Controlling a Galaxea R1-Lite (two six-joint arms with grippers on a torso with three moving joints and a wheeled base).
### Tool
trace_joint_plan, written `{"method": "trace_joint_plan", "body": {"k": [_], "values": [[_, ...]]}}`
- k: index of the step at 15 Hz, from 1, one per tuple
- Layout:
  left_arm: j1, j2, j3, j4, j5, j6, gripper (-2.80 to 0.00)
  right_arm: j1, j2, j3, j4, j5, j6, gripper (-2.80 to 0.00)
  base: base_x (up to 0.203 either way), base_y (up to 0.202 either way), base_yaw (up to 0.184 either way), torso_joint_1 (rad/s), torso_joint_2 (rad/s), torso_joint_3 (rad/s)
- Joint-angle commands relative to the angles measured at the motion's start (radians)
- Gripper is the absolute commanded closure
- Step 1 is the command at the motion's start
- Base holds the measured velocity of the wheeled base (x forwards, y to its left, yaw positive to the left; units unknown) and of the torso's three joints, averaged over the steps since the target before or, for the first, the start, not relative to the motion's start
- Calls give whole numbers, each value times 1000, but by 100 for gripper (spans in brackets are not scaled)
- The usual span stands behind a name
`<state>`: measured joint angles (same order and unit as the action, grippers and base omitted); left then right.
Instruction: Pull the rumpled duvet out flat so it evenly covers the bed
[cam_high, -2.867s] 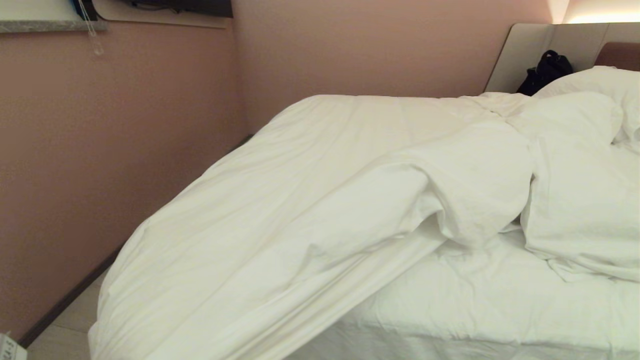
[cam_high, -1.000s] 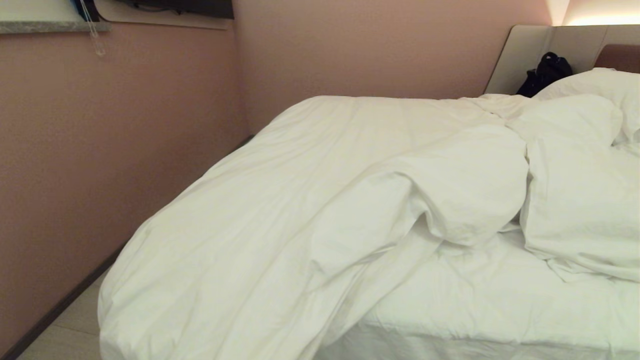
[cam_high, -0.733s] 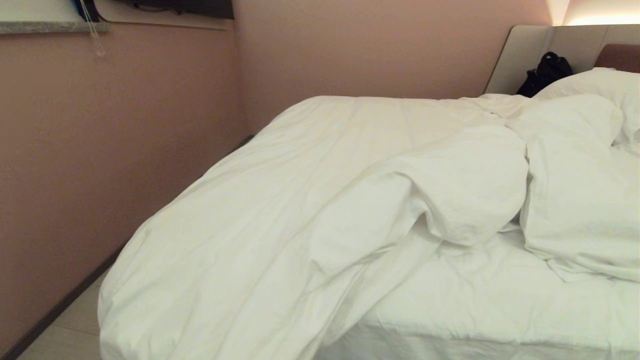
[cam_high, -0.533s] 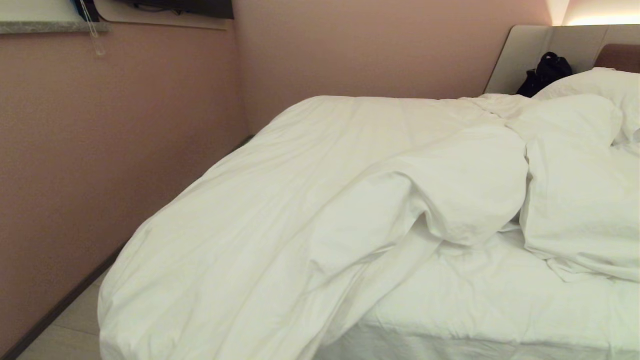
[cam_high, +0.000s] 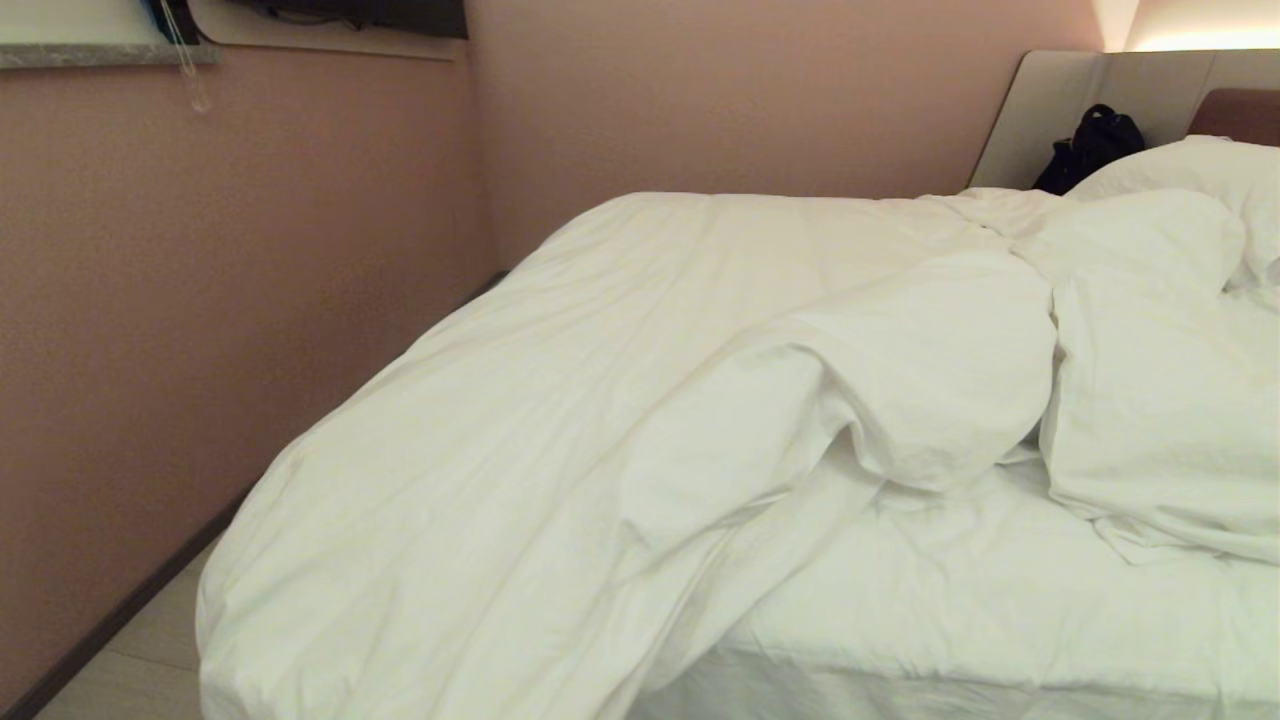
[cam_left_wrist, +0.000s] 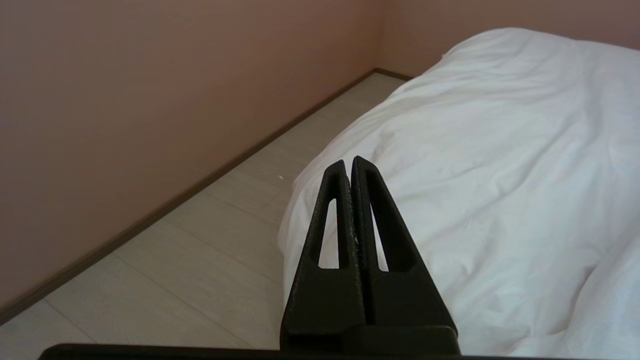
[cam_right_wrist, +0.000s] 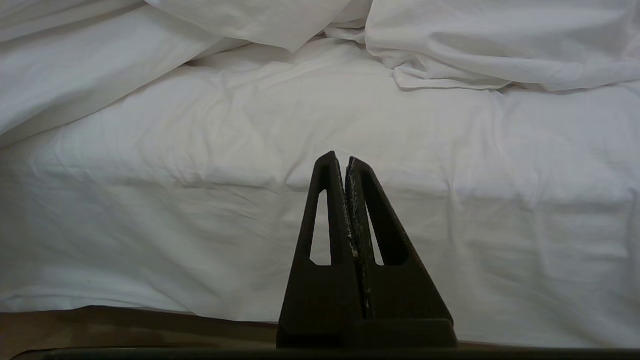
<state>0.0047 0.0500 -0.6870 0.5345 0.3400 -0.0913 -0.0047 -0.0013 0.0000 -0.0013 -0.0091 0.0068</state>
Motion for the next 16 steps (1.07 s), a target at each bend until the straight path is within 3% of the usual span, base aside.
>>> {"method": "trace_joint_plan", "body": {"k": [1, 4, 7, 10, 16], "values": [[-1, -48, 27, 1, 4, -9, 0, 0, 1, 0, 0, 0, -1, 0, 0, 0, 0, 0, 0, 0], [-1, -50, 60, -42, -13, -28, 0, 0, 1, 0, 0, 0, -1, 0, 0, 0, 0, 0, 0, 0], [-2, -50, 170, -202, -78, -31, 0, 0, 1, 0, 0, 0, -1, 0, 0, 0, 0, 0, 0, 0], [-2, -50, 312, -395, -224, -23, 0, 0, 1, 0, 0, 0, -1, 0, 0, 0, 0, 0, 0, 0], [-2, -50, 380, -406, -343, -22, 0, 0, 1, 0, 0, 0, -1, 0, 0, 0, 0, 0, 0, 0]]}}
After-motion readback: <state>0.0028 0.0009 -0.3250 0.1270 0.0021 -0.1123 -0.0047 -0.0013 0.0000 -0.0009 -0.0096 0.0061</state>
